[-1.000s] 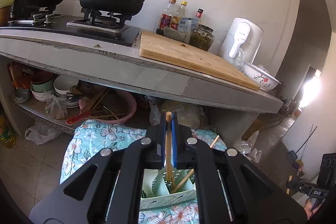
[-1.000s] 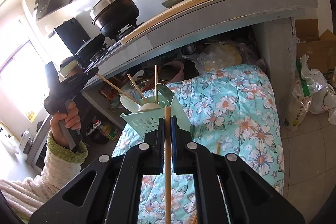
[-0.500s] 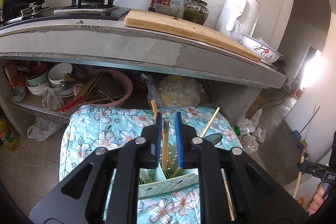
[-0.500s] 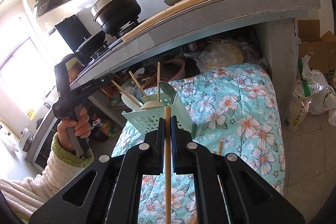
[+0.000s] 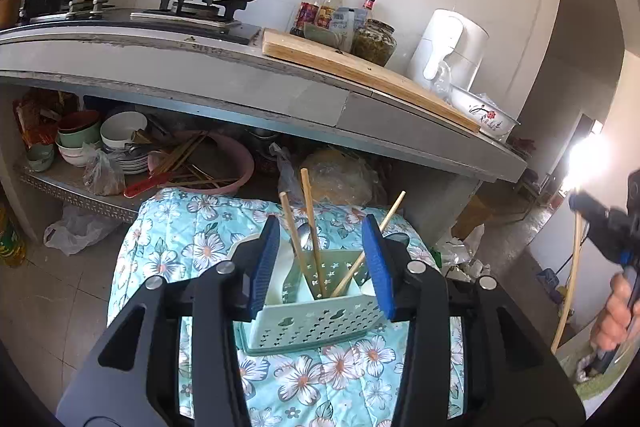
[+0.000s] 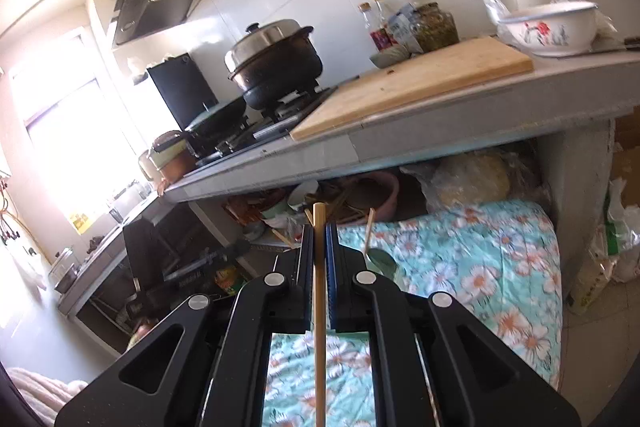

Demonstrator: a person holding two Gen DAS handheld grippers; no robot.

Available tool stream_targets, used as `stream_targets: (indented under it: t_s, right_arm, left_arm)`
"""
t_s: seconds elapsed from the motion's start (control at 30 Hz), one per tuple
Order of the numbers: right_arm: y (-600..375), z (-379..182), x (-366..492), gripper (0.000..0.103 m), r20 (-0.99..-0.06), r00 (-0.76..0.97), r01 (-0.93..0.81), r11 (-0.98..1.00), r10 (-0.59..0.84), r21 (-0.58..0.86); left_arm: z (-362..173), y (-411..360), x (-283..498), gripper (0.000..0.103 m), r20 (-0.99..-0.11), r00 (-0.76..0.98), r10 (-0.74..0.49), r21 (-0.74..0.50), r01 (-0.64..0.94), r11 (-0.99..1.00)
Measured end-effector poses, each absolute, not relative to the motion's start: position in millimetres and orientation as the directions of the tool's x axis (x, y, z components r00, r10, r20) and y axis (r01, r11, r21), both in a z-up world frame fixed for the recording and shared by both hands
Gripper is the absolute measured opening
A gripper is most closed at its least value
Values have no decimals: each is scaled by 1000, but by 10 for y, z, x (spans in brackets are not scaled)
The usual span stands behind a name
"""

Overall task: Organize utensils
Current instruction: 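Lower the chopstick into the holder and open the left tool, then lower the chopstick into the holder and open the right tool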

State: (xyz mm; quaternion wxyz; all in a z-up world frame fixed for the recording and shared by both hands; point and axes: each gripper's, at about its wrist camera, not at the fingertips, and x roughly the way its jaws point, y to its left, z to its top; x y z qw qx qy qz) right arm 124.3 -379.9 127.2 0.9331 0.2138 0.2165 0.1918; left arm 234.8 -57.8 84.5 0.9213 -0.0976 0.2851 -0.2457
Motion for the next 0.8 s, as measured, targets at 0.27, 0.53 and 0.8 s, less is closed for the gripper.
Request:
stream_targets:
  t_s: [0.27, 0.53, 0.8]
  right_arm:
    - [-3304, 1823, 1877, 6, -184, 877, -345, 846, 445, 406]
    - [-2828, 1860, 2558, 6, -172, 904, -329, 893, 392, 308]
    - [-2557, 1455, 3014, 6, -237, 915, -281, 938, 326, 202]
  left_arm:
    - [611, -60, 1914, 52, -458, 750, -477, -359, 335, 871]
    - [287, 438, 1702, 52, -500, 760, -416, -387, 234, 892]
    - [186, 735, 1688, 52, -506, 773, -383, -404, 181, 897]
